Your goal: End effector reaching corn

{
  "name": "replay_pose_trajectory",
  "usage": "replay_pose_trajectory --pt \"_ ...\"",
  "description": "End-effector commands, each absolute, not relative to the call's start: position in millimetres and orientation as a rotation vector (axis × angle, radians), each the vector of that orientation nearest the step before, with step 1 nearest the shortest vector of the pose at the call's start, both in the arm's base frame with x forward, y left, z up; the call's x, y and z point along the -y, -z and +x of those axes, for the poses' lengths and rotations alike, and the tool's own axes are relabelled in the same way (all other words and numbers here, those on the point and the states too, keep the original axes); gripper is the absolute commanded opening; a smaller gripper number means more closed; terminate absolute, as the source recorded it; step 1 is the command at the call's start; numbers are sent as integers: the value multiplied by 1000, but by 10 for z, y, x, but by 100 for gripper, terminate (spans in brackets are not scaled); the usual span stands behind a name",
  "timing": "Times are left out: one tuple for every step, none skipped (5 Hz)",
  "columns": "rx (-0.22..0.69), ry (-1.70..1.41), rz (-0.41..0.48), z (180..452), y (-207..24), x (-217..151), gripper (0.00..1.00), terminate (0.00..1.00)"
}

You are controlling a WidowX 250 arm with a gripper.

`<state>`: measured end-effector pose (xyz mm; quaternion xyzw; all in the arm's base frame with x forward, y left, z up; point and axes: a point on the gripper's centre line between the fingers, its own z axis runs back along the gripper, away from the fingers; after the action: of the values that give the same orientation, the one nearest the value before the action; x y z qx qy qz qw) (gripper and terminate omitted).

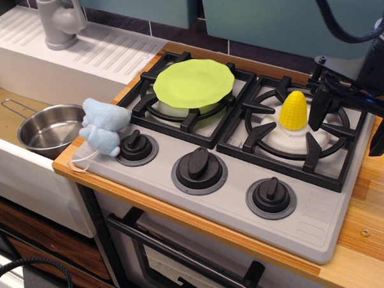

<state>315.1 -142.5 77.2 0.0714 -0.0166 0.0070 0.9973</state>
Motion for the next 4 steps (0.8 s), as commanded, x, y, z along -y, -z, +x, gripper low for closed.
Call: replay_pose_trajectory --pt "33 -14 143 3151 -772 1425 100 0" --pt "25 -27 137 3182 -836 1462 100 0" --pt "20 -32 130 3289 -870 1463 100 0" --pt "13 -45 129 3390 -920 1479 100 0"
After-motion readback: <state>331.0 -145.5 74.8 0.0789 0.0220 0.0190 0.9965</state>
